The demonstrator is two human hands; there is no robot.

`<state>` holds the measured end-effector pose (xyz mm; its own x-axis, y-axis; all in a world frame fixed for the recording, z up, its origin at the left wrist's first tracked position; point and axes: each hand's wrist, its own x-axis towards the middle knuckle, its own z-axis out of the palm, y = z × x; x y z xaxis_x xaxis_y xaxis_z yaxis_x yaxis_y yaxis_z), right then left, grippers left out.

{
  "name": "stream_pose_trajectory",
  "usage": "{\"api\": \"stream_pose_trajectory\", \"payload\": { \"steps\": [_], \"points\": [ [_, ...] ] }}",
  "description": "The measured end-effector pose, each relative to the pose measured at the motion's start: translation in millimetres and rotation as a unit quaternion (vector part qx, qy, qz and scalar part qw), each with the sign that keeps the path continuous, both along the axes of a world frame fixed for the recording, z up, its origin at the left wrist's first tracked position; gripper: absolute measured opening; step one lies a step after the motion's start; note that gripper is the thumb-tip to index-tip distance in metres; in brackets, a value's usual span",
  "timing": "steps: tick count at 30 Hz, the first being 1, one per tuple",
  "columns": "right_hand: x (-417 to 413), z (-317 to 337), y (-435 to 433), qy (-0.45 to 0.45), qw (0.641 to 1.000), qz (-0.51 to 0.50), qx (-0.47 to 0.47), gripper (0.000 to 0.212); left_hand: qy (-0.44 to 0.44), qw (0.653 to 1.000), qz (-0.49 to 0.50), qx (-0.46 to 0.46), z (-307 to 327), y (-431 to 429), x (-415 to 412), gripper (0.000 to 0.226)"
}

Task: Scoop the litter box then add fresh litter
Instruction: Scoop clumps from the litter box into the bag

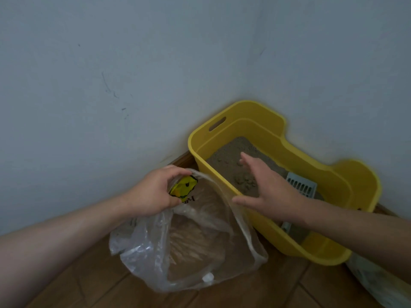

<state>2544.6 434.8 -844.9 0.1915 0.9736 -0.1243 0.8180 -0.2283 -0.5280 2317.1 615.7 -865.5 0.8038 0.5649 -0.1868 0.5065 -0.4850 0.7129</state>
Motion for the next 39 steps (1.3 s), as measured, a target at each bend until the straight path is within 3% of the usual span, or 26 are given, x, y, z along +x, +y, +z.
{"api": "stream_pose_trajectory", "payload": {
  "steps": [7,13,25,31,39],
  "points": [
    [44,-38,-19,-0.016,0.985,-0.149,-0.091,0.086,-0.003,1.000,-0.010,-0.015,-1,-2,16,0.075],
    [54,-59,-21,-0.033,0.969,-0.213,-0.122,0.072,-0.028,0.998,-0.021,-0.048,-7,-2,33,0.071],
    [54,-97,-48,0.055,0.907,-0.369,-0.195,0.065,-0.094,0.994,-0.039,-0.033,-21,-2,58,0.069],
    [60,-99,-40,0.089,0.896,-0.354,-0.254,0.056,-0.095,0.994,-0.035,-0.036,-20,-4,63,0.065],
    [55,-104,-38,0.046,0.895,-0.272,-0.351,0.064,-0.093,0.994,-0.042,-0.022,-22,-3,65,0.065]
  ]
}}
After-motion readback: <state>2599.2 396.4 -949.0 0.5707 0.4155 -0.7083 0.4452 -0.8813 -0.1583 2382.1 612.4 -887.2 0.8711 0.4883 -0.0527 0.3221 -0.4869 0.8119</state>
